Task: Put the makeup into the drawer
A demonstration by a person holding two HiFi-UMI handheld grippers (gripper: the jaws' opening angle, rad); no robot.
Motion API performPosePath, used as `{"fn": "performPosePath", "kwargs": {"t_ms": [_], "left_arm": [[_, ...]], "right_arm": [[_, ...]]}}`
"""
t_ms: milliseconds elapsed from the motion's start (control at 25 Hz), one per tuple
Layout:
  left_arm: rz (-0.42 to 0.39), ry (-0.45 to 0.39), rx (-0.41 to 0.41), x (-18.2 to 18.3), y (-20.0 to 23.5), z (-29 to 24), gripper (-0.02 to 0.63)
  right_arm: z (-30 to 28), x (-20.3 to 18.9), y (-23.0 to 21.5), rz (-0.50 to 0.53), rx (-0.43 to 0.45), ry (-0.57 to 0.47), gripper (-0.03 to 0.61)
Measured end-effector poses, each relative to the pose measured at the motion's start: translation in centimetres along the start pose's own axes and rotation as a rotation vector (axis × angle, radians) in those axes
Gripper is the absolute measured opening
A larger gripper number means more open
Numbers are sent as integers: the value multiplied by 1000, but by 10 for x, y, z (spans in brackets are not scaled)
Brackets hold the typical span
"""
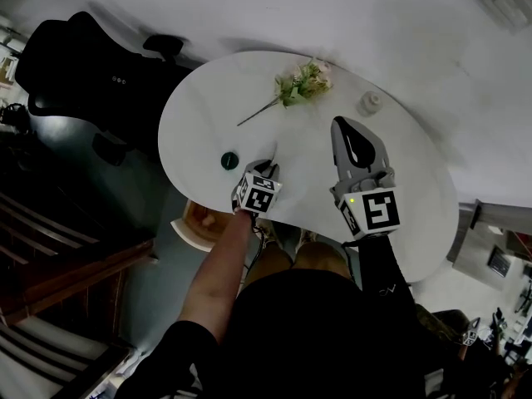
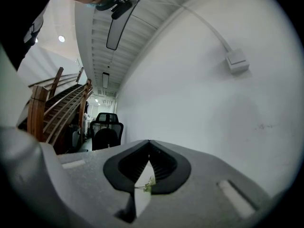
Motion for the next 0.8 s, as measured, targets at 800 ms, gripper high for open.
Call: {"fn": "performPosePath", "kwargs": {"t_ms": [800], "left_arm": [[-80, -583, 220, 122, 20, 203, 43]], "right_arm": [[-11, 20, 10, -3, 21, -64, 5]]}}
Point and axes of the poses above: the fingertips, and each gripper's own axes: z backward along the fingers, y to its left, x out of its top, the point moved 3 cm from there along z, backward along the fingers, and after that the axes turned 13 degrees about y, right-handed, at the moved point
